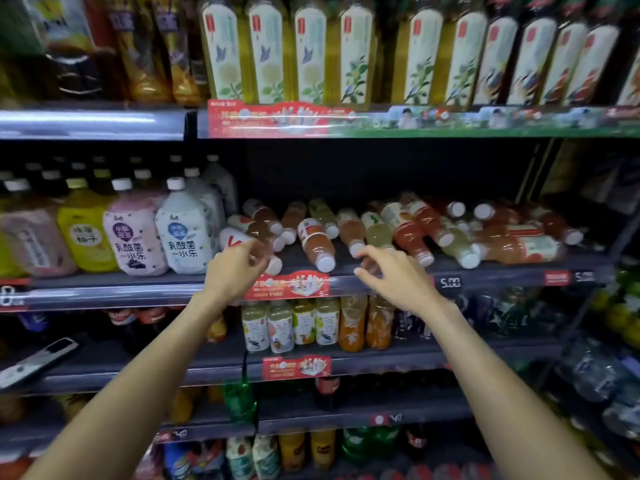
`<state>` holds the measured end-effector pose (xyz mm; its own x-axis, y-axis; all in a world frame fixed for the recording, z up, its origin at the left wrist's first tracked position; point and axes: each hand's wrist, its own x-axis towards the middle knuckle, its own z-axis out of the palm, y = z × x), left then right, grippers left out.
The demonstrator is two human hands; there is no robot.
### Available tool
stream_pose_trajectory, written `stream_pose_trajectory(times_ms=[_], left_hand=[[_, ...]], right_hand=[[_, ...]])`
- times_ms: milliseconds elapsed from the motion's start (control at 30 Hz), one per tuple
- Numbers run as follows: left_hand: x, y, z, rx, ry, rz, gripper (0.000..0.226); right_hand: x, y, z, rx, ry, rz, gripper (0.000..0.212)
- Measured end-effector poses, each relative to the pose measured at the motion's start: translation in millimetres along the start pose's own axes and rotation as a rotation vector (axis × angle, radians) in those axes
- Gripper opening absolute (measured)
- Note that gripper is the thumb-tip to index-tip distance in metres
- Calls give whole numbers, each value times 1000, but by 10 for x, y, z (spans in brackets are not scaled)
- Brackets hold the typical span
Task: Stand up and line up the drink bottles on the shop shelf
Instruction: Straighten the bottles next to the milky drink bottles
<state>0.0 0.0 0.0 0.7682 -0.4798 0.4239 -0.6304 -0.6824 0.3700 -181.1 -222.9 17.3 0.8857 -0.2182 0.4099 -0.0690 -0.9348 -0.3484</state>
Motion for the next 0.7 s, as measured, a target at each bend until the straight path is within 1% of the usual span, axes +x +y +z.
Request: stream_pose_trajectory(times_ms=[67,133,233,267,300,367,467,533,600,633,700], left_hand=[[84,-169,24,96,24,60,38],[199,-415,122,161,47,192,51],[430,-731,250,266,-23,413,70],[494,-777,264,291,-50,450,74],[567,-830,284,306,-89,482,75],[688,-869,315,331,-192,521,74],[841,-900,344,333,-277,596,71],[899,-906,346,347,-312,611,69],[894,-897,341,387,-263,678,67],[873,-896,342,394,-205,716,67],[822,-919,363,367,-94,732,67]], right_hand=[[211,-48,208,-137,-40,-34,31],[432,-126,464,-185,-73,-67,35],[754,-263,821,-168,-60,-139,43],[839,-287,903,-199,-66,-161,47],[935,-303,1005,-244,-76,-179,51],[1046,-301,1126,-335,-119,-151,57],[1082,-199,1190,-366,-163,-99,59],[1073,-122,1195,-367,-181,-92,59],[1066,-81,1186,-370,-168,-104,57],[1071,-69,1182,-371,-150,-115,56],[1099,-71,1179,-375,-119,-140,56]])
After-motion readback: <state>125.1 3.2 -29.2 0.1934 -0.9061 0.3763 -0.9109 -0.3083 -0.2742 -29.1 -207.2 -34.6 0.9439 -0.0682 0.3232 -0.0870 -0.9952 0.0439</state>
